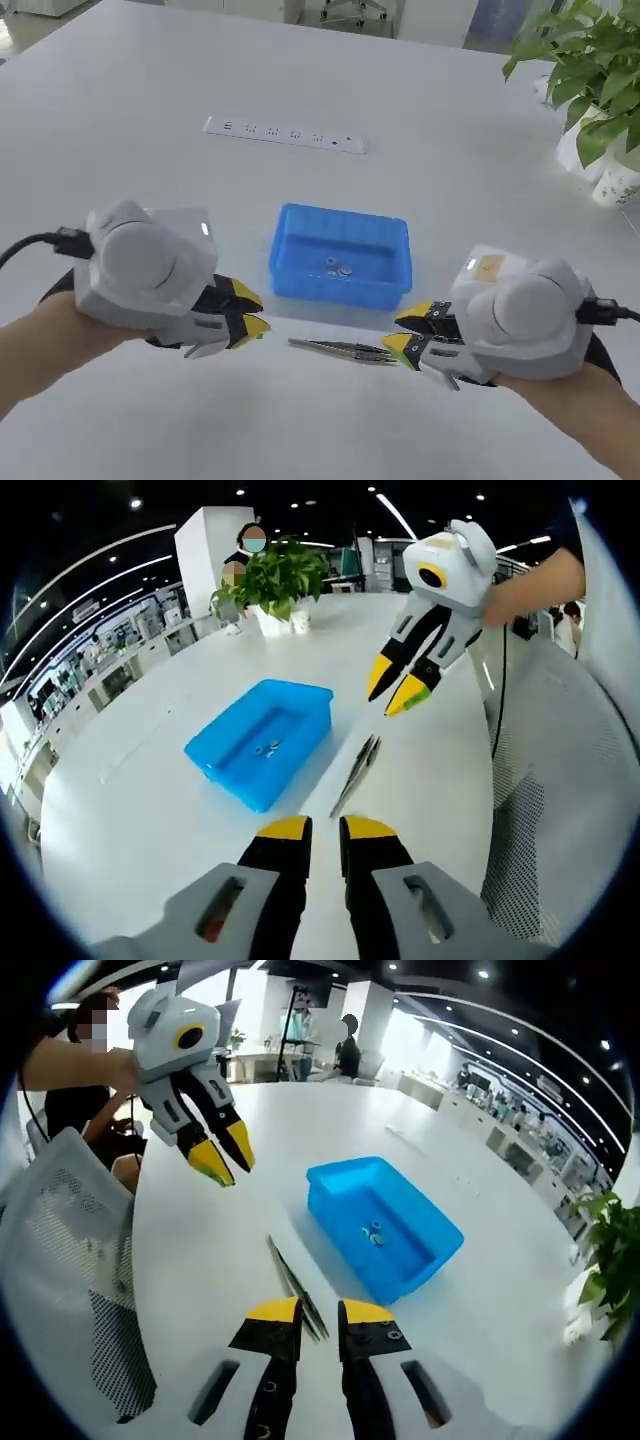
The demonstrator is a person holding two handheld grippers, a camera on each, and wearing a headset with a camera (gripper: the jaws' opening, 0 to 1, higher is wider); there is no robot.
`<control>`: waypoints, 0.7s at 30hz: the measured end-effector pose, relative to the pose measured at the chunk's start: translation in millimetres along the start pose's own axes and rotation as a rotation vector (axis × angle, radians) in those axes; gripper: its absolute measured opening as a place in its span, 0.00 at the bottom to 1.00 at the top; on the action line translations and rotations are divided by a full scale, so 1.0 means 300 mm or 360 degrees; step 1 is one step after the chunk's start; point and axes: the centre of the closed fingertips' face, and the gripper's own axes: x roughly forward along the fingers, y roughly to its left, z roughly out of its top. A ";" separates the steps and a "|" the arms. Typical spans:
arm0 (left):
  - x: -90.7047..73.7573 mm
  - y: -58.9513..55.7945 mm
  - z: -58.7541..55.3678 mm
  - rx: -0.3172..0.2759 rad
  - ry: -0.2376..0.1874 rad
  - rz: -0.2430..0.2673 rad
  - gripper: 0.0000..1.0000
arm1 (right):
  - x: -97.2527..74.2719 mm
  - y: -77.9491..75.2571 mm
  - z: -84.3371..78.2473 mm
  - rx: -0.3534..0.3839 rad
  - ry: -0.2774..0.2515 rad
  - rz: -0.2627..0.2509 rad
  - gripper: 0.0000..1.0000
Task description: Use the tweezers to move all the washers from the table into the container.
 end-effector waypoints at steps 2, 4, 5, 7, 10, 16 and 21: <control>-0.045 -0.024 0.013 -0.0040 -0.0040 0.0056 0.16 | -0.050 0.001 0.019 0.0044 -0.0072 -0.0076 0.15; -0.070 -0.041 0.021 -0.0068 -0.0063 0.0086 0.18 | -0.084 0.001 0.033 0.0092 -0.0132 -0.0125 0.15; -0.086 -0.053 0.028 -0.0100 -0.0077 0.0105 0.19 | -0.109 0.003 0.044 0.0145 -0.0176 -0.0158 0.15; -0.112 -0.076 0.048 -0.0146 -0.0124 0.0137 0.21 | -0.148 0.008 0.058 0.0235 -0.0249 -0.0203 0.15; -0.146 -0.117 0.065 -0.0200 -0.0181 0.0162 0.23 | -0.195 0.028 0.058 0.0277 -0.0288 -0.0242 0.17; -0.189 -0.188 0.039 -0.0272 -0.0189 0.0241 0.30 | -0.278 0.084 0.039 0.0330 -0.0339 -0.0275 0.21; -0.230 -0.222 0.016 -0.0417 -0.0236 0.0291 0.37 | -0.341 0.108 0.011 0.0436 -0.0392 -0.0333 0.23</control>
